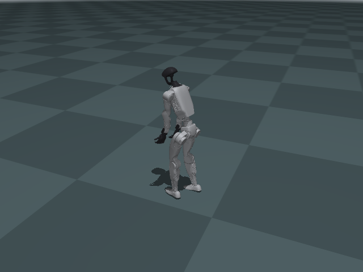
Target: Dance
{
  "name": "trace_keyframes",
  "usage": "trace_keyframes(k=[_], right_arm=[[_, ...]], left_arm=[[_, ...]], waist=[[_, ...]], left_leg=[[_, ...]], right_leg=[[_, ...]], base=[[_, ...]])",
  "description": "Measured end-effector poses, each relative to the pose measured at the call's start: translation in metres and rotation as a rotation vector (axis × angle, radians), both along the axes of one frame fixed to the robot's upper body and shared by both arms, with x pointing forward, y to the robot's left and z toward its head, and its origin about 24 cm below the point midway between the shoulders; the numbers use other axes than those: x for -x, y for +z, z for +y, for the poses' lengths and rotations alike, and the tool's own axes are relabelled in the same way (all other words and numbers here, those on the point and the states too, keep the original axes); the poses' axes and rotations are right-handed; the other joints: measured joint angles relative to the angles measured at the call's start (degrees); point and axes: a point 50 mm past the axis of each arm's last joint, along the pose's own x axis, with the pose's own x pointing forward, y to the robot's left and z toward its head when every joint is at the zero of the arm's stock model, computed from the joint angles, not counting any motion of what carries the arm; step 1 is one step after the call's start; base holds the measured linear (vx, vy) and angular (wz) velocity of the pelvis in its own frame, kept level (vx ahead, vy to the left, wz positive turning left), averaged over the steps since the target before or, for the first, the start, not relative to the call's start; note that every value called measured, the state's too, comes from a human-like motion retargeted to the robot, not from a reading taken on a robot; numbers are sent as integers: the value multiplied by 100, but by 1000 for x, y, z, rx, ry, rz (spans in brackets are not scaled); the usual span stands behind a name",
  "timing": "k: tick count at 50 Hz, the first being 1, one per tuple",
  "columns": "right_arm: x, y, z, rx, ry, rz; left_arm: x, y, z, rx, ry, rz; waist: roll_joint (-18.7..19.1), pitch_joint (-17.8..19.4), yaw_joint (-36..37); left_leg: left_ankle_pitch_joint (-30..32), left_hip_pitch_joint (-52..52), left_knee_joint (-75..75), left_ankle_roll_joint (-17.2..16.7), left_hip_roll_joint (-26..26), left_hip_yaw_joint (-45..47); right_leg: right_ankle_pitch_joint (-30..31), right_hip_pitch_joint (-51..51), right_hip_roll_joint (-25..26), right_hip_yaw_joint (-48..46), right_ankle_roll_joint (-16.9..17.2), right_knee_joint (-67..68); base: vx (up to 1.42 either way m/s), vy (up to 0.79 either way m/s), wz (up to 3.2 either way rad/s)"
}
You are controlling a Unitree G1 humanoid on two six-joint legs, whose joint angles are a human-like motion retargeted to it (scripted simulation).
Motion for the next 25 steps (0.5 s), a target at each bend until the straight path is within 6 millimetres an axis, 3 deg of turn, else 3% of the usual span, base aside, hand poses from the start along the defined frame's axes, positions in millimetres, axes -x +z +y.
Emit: trace_keyframes(k=[3, 8, 10, 12, 13, 15, 17, 19, 22, 23, 25], right_arm=[[-20, 14, 2, -32, -48, -52], [-52, 41, 7, -114, -156, -172], [-62, 51, 10, -138, -184, -233], [-71, 60, 13, -151, -193, -285], [-74, 65, 15, -156, -187, -302], [-80, 72, 19, -152, -168, -323], [-89, 84, 26, -150, -139, -359], [-99, 98, 33, -155, -114, -404], [-111, 115, 36, -146, -94, -474], [-112, 118, 37, -140, -86, -480], [-115, 121, 35, -115, -80, -484]], left_arm=[[-26, 24, -12, 31, -19, -79], [-62, 67, -39, 149, -32, -239], [-72, 82, -50, 198, -36, -298], [-80, 95, -56, 234, -29, -348], [-84, 100, -56, 245, -19, -369], [-90, 109, -55, 270, 5, -401], [-100, 122, -49, 305, 45, -443], [-109, 137, -43, 330, 74, -492], [-120, 153, -37, 337, 75, -557], [-120, 156, -39, 343, 67, -563], [-120, 159, -46, 364, 60, -565]], waist=[[-217, 14, 206], [-246, 33, 79], [-288, 16, 43], [-405, 30, -39], [-329, 24, -46], [-330, 17, -25], [-374, 35, -39], [-325, 39, -53], [-185, 70, -30], [-78, 33, -63], [31, -108, -18]], left_leg=[[177, -141, 13, 121, -49, 241], [107, -126, 425, -198, -109, 904], [163, 2, 619, -152, -498, 720], [-54, 151, 618, 337, -781, 700], [-88, 314, 329, 155, -460, 930], [-194, 459, 126, -2, -567, 403], [-191, 448, 19, 63, -556, 436], [-296, 544, -75, 80, -237, 753], [-523, 488, 229, -359, 142, 324], [-507, 480, 249, -303, 211, 368], [-309, 515, -14, -122, 209, 657]], right_leg=[[-23, 223, -89, -282, -151, -565], [154, 359, -108, -642, -175, -961], [276, 423, -115, -673, -157, -1107], [620, 437, -147, -411, 100, -1152], [607, 435, -38, -429, 130, -1132], [762, 448, 80, -203, 305, -1122], [838, 433, 102, -51, 779, -967], [605, 336, 332, 152, 1001, -692], [403, 331, 1031, 778, 1006, -126], [372, 355, 954, 901, 1006, 27], [212, 244, 352, 662, 664, 455]], base=[[-22, -10, 12], [-13, -1, 71], [-7, 5, 43], [-7, 6, 16], [-6, 7, -26], [-8, 10, -57], [-10, 12, -62], [-10, -7, -46], [0, -26, -11], [-6, 49, -4], [-11, 69, -22]])
